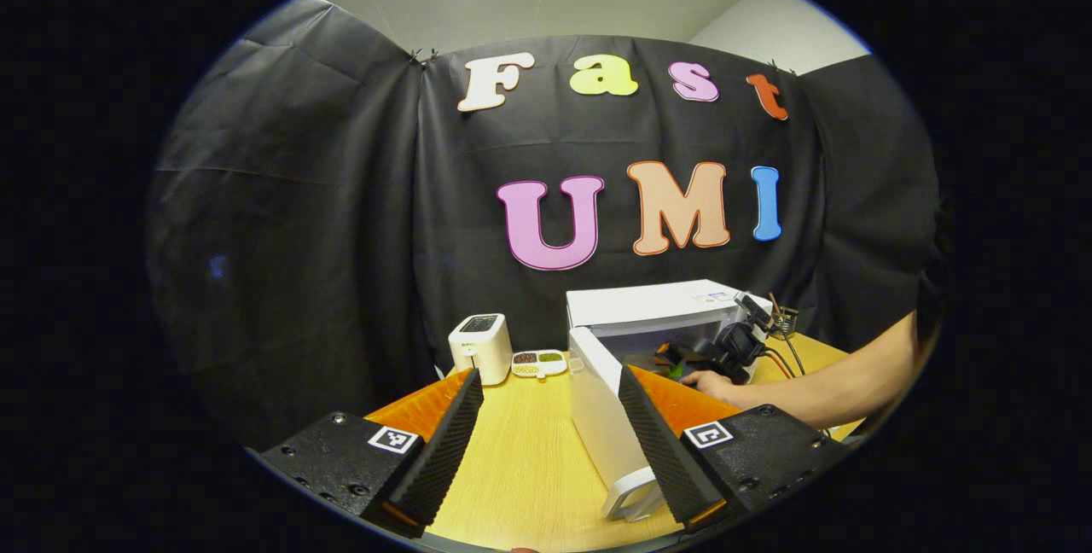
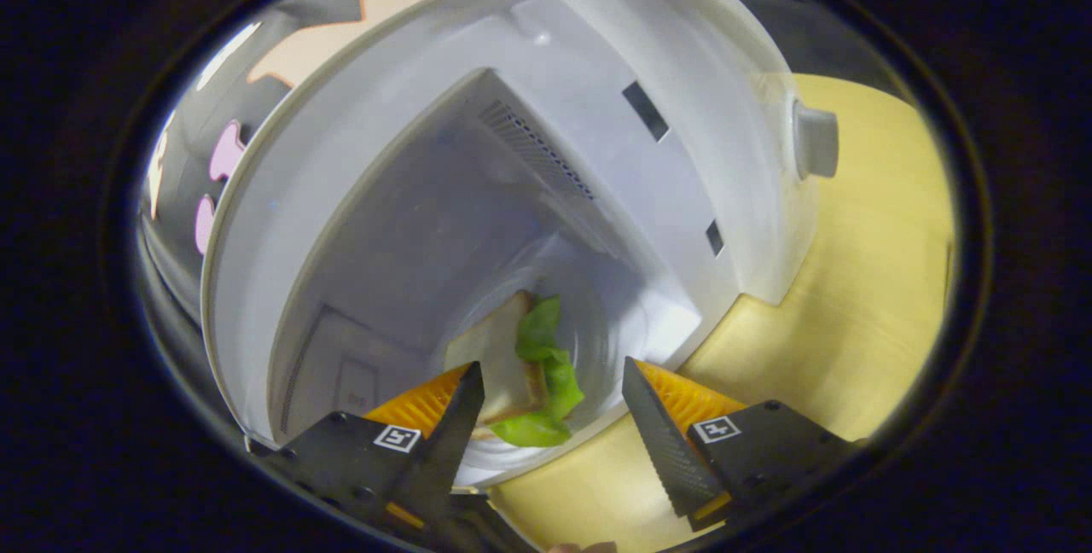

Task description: Open the microwave oven with the left hand, put the food in, and close the microwave oven.

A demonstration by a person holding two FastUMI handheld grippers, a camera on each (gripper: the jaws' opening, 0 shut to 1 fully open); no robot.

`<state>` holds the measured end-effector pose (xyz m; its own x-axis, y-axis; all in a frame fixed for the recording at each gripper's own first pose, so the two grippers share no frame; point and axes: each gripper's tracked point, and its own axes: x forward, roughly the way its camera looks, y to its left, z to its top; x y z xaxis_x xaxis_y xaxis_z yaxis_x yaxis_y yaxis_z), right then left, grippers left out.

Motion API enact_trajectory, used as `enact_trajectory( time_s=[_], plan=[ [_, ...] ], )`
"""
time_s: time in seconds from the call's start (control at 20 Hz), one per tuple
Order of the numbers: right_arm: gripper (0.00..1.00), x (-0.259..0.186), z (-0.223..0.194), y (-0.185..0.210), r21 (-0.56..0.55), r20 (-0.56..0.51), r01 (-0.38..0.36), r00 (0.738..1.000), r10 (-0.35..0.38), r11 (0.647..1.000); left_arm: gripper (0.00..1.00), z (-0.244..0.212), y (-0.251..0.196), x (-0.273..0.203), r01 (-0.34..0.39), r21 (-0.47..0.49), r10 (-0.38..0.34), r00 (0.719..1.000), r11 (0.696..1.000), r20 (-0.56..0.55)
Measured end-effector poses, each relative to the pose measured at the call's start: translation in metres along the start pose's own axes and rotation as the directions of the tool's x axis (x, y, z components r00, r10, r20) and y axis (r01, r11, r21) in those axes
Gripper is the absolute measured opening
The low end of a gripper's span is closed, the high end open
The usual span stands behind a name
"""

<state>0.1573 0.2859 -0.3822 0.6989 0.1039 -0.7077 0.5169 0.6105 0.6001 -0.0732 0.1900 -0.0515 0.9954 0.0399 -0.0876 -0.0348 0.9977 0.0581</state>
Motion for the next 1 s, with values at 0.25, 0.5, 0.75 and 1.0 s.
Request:
enact_trajectory(
  time_s=[0.25,0.5,0.75,1.0],
  plan=[
    [0.99,-0.031,0.000,-0.011,-0.272,0.015,-0.064,0.997,0.070,0.960,0.97,-0.003,0.005,-0.007,-0.015,0.007,0.015,1.000,1.000,-0.006],
    [0.91,-0.089,0.017,-0.005,-0.526,0.052,-0.149,0.977,0.206,0.838,0.97,-0.013,0.018,-0.015,-0.046,0.025,0.046,0.999,0.999,-0.023],
    [0.91,-0.166,0.081,-0.009,-0.681,0.155,-0.147,0.928,0.338,0.717,0.97,-0.033,0.042,-0.021,-0.096,0.043,0.098,0.994,0.994,-0.050],
    [0.91,-0.225,0.153,-0.021,-0.752,0.248,-0.075,0.888,0.387,0.655,0.35,-0.086,0.056,-0.023,-0.148,0.060,0.156,0.974,0.987,-0.162]
  ],
)
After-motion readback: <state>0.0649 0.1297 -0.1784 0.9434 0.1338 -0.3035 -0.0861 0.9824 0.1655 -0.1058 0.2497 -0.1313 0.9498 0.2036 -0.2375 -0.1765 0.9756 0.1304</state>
